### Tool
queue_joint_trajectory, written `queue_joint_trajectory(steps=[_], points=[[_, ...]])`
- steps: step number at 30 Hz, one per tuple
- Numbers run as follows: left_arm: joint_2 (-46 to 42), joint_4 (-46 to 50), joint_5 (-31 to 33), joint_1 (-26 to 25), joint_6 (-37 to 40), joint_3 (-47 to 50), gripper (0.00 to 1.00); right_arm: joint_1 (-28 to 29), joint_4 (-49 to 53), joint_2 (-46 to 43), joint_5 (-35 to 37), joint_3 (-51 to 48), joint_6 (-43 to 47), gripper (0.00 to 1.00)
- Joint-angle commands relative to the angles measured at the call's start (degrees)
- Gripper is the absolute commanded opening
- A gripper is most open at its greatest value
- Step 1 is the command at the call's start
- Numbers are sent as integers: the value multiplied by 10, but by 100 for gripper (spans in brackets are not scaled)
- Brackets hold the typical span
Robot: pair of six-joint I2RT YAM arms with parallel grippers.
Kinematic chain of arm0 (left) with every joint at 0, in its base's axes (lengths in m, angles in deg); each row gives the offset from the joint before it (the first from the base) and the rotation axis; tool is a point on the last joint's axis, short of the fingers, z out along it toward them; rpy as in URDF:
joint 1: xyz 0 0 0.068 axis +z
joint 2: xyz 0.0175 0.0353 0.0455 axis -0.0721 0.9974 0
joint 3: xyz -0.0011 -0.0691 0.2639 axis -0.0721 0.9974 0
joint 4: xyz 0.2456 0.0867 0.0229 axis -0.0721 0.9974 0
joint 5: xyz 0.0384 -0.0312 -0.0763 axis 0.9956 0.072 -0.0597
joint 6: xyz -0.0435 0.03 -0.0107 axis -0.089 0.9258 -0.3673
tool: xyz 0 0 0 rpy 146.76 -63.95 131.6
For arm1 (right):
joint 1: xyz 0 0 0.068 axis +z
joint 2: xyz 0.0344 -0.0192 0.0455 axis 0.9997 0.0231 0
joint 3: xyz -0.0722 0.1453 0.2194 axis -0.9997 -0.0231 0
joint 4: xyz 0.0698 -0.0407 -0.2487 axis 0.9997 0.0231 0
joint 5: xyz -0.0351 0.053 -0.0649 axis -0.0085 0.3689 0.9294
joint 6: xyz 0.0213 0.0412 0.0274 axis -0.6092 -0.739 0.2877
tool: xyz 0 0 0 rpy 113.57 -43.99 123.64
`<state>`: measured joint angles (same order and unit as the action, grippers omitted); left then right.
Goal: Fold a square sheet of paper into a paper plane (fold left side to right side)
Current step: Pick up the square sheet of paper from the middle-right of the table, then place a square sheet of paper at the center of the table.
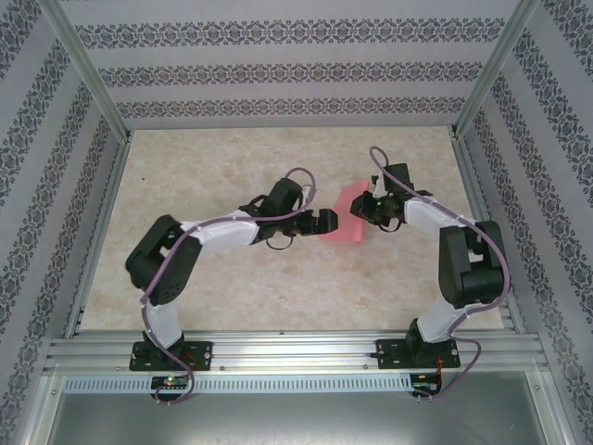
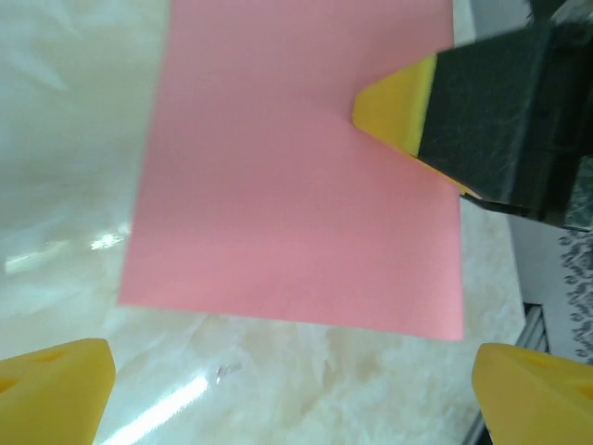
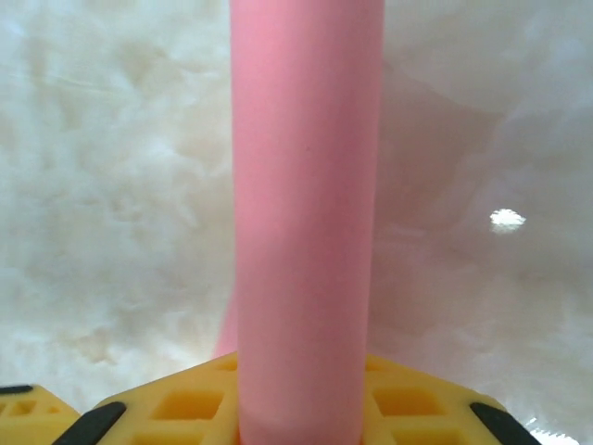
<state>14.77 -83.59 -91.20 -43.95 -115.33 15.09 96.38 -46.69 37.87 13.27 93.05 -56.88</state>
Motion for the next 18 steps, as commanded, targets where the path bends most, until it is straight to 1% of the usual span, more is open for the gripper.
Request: queue_joint_trajectory(steps=[1,5,8,13,18], points=[[-73,-21,6,36,3,53,100,-11,-86,-51,-89,-29,-13,25],[-166,-49,-28,73,3,117,100,-20,-137,-105,-170,-48,-31,25],[-227,-54,-61,92,7,136,100,-19,-179,-140,-234,-53,-56,24],[-302,-60,-115,102,23,126,100,-2,-241,-207,-283,-55,-92,21],[-322,-53,-156,104,29,90,100,37,-277,-246,-326,-27,-113,21]])
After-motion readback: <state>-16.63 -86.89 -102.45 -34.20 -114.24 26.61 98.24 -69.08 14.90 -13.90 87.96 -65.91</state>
